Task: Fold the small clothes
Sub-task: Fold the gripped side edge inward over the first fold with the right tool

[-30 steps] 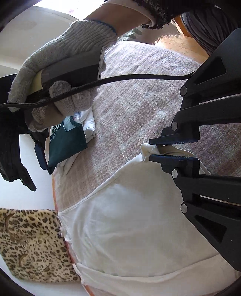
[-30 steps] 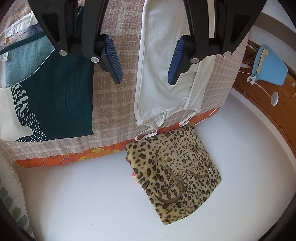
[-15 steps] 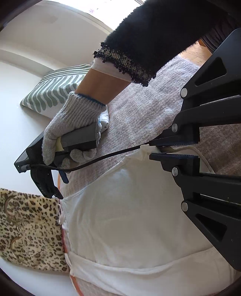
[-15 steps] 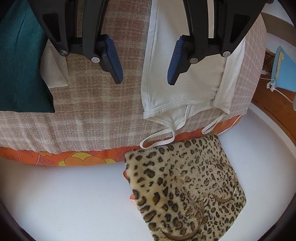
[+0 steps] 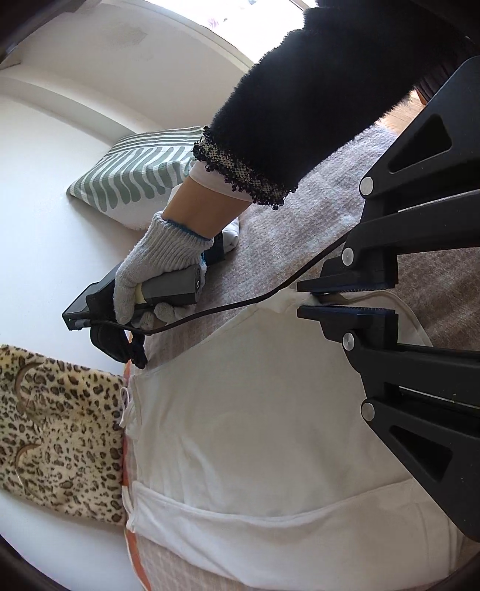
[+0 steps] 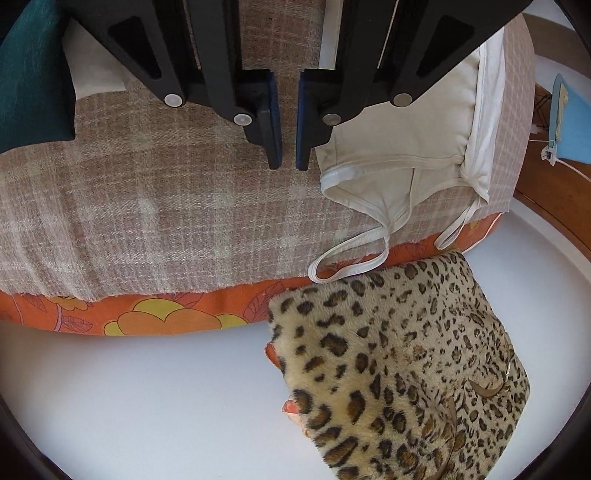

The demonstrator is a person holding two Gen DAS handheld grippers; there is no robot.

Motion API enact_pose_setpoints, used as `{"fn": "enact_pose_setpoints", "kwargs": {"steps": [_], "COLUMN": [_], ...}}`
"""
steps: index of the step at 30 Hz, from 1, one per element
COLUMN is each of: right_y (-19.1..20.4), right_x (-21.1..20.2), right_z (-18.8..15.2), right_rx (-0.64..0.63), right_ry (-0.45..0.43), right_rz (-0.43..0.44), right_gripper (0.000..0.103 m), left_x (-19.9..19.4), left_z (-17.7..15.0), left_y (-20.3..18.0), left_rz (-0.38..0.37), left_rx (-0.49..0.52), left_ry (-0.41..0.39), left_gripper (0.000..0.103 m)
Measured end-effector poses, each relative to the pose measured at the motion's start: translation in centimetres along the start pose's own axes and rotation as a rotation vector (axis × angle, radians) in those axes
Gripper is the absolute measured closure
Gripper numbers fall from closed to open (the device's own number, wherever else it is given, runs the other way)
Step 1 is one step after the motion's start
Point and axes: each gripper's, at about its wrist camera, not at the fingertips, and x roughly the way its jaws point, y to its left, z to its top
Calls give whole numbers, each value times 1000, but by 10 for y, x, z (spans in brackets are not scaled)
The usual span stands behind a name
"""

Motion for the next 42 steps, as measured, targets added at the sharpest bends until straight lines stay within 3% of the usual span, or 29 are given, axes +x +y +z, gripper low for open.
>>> {"fn": "enact_pose_setpoints", "kwargs": {"steps": [7,8,9,10,11,12,16,20,31,42], "right_y": [27,28,27,24,21,20,27,39,118,202], "right_x": [-16,-17,-17,-17,-17,-15,5,14,-9,14], "right_z": [10,12,13,13,13,13,7,4,17,8], "right_rx": [-71,-65,-48,-26,-17,-22,-72,-94,-246,-370], "right_ry": [-35,-39,-33,-31,-31,-17,55,70,7,10], "right_rz": [-39,-62,-65,-51,-29,-12,-33,-29,-123,-156], "right_gripper": [103,98,64,46,36,45,61,97,103,103], "left_x": [-12,-13,-13,-14,-14,-15,-20,-25,-50,-78], "left_z": [-3,-4,-4,-3,-3,-3,-1,-2,-27,-39], "left_y": [11,12,12,13,14,15,17,19,33,42], "left_rz": [1,0,0,1,0,-3,-1,5,73,171], "left_rx": [-44,-47,-47,-46,-49,-56,-66,-74,-123,-118], "left_ry": [-28,-29,-28,-31,-33,-34,-45,-59,-123,-200], "left_gripper": [98,98,98,98,98,98,98,98,98,98]}}
